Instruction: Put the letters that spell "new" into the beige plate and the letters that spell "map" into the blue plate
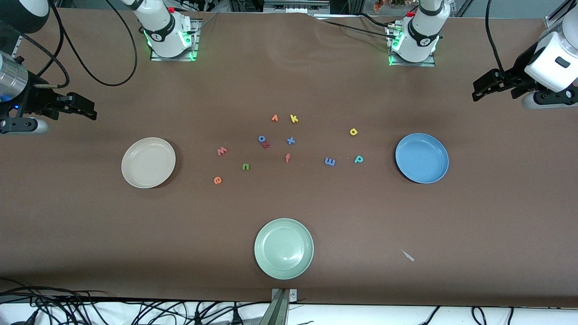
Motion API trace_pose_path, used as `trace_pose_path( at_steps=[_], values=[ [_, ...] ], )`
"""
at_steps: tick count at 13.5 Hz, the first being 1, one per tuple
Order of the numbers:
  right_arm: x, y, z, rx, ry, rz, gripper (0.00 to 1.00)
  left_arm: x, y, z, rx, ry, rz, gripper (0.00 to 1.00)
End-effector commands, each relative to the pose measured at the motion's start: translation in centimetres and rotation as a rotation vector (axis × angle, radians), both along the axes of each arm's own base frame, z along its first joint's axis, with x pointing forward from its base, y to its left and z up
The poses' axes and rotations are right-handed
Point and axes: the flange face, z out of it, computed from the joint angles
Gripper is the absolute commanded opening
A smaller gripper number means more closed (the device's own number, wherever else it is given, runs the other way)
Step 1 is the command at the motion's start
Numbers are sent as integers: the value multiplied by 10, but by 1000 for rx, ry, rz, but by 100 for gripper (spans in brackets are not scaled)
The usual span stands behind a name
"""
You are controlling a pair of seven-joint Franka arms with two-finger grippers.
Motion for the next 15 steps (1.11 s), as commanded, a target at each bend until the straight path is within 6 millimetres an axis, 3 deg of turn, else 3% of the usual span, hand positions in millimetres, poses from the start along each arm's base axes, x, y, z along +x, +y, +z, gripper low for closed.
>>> trace_pose_path(
  at_steps=[1, 11, 15],
  values=[
    [-3, 0, 1, 15, 1, 4, 100, 1, 2, 6, -15, 6, 12, 100],
    [2, 7, 0, 18, -17, 10, 100, 1, 4, 5, -16, 8, 15, 100],
    [8, 17, -9, 25, -17, 26, 100, 0, 4, 4, -15, 15, 15, 100]
  ],
)
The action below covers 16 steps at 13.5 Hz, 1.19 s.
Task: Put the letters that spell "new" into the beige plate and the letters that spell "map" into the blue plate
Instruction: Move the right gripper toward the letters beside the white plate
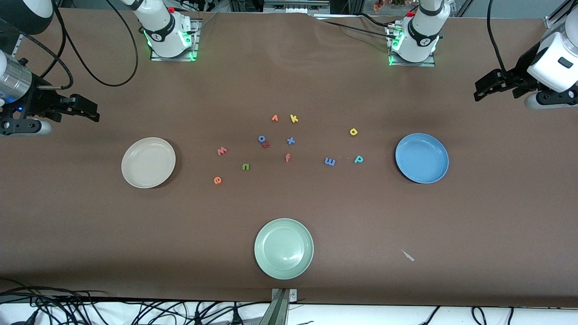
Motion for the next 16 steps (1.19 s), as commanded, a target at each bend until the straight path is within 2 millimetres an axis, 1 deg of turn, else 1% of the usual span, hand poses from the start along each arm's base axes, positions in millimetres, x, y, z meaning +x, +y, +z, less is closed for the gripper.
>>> trace_pose_path(
  at_steps=[1, 3, 5, 6, 7, 9, 10, 11, 12, 13, 14, 15, 16],
  values=[
    [4, 16, -6, 18, -4, 25, 100, 1, 1, 5, -15, 9, 9, 100],
    [8, 29, -15, 15, 3, 50, 100, 0, 1, 5, -15, 8, 9, 100],
    [9, 40, -19, 15, 2, 68, 100, 1, 1, 5, -15, 9, 10, 100],
    [12, 48, -29, 10, 17, 82, 100, 1, 1, 5, -15, 9, 9, 100],
    [13, 57, -32, 7, 20, 101, 100, 1, 1, 5, -15, 9, 9, 100],
    [15, 81, -48, 0, 42, 146, 100, 1, 1, 5, -15, 9, 9, 100],
    [17, 90, -58, 1, 58, 152, 100, 1, 1, 5, -15, 9, 10, 100],
    [20, 102, -68, 6, 60, 169, 100, 0, 1, 5, -15, 9, 10, 100],
    [26, 110, -80, 13, 44, 175, 100, 1, 1, 5, -15, 11, 10, 100],
    [26, 127, -90, 15, 49, 200, 100, 0, -1, 5, -16, 11, 7, 100],
    [26, 134, -94, 19, 49, 208, 100, 0, -3, 5, -16, 9, 4, 100],
    [27, 140, -101, 18, 56, 217, 100, 1, -4, 5, -18, 8, 3, 100],
    [30, 140, -112, 17, 64, 217, 100, 0, -4, 6, -18, 6, 3, 100]
  ],
)
